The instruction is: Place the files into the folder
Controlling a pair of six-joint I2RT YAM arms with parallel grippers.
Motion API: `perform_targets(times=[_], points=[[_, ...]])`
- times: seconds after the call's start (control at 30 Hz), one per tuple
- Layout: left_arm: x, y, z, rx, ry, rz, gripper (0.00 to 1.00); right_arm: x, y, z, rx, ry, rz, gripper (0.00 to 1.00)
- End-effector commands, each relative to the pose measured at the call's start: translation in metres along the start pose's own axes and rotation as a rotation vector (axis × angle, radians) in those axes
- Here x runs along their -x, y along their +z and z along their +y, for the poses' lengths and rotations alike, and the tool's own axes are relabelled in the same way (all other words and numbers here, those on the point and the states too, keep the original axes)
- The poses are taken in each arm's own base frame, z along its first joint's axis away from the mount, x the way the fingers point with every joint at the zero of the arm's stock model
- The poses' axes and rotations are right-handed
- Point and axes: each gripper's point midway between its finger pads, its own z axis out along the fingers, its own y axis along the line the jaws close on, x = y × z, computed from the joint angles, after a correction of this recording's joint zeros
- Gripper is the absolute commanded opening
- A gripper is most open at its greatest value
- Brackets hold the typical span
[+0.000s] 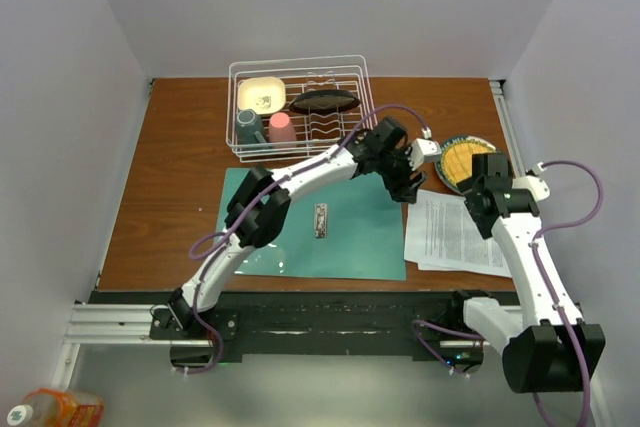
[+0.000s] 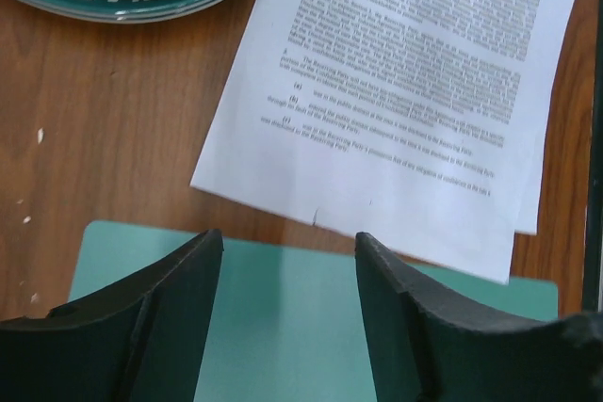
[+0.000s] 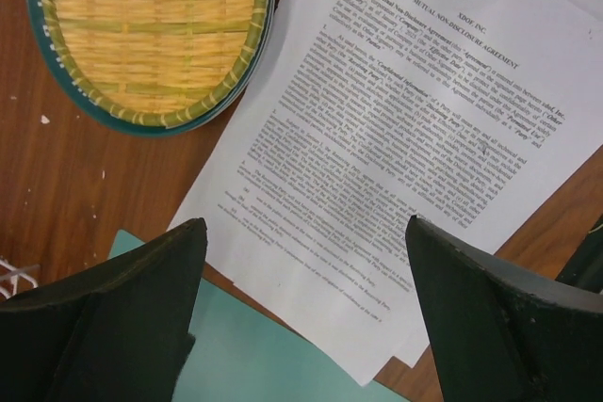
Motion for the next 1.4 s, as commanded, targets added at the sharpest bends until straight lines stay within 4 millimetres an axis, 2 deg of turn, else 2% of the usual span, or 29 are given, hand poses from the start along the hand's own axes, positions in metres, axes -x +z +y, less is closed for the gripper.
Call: perform_targets(times=[0.0,0.03,0.13,0.3,0.5,0.6,0.63,0.7,0.73,0.77,0.8,1.0,1.1,1.23,1.37], points=[[0.027,0.022,0.003,0.048,-0.001,-0.102,0.74,-0.002,-0.004,0.008,0.074,-0.014,0.023,0.90],[0.019,0.029,0.004,0.051,-0.009,-0.085,0.81,-0.001,-0.005,0.011,0.095,-0.010,0.018,0.89],[0.002,0.044,0.004,0.076,-0.012,-0.045,0.87,0.002,-0.011,0.015,0.134,-0.004,0.010,0.89],[-0.012,0.057,0.018,0.163,-0.057,-0.024,0.88,-0.005,-0.011,0.012,0.144,-0.027,0.034,0.88],[-0.036,0.069,0.020,0.169,-0.084,0.035,0.84,-0.012,-0.011,0.008,0.163,-0.034,0.052,0.87],[-0.052,0.073,0.022,0.179,-0.093,0.069,0.73,-0.016,-0.009,0.008,0.165,-0.043,0.064,0.87],[-0.058,0.074,0.023,0.186,-0.096,0.080,0.64,-0.017,-0.008,0.007,0.164,-0.046,0.066,0.87],[-0.065,0.074,0.026,0.207,-0.100,0.101,0.55,-0.020,-0.006,0.006,0.157,-0.052,0.074,0.87],[-0.070,0.075,0.026,0.214,-0.104,0.117,0.44,-0.021,-0.006,0.006,0.157,-0.056,0.079,0.87],[-0.073,0.075,0.027,0.221,-0.107,0.127,0.40,-0.022,-0.005,0.005,0.158,-0.055,0.079,0.87],[-0.075,0.074,0.030,0.235,-0.103,0.134,0.30,-0.023,-0.006,0.005,0.160,-0.057,0.082,0.87],[-0.073,0.066,0.036,0.287,-0.116,0.140,0.00,-0.026,-0.005,0.001,0.165,-0.066,0.087,0.86],[-0.064,0.060,0.035,0.292,-0.126,0.125,0.00,-0.028,-0.003,-0.003,0.157,-0.076,0.089,0.86],[-0.044,0.043,0.033,0.291,-0.135,0.091,0.00,-0.036,0.007,-0.009,0.136,-0.097,0.096,0.86],[-0.031,0.021,0.033,0.278,-0.145,0.060,0.00,-0.056,0.026,-0.015,0.100,-0.117,0.140,0.87]])
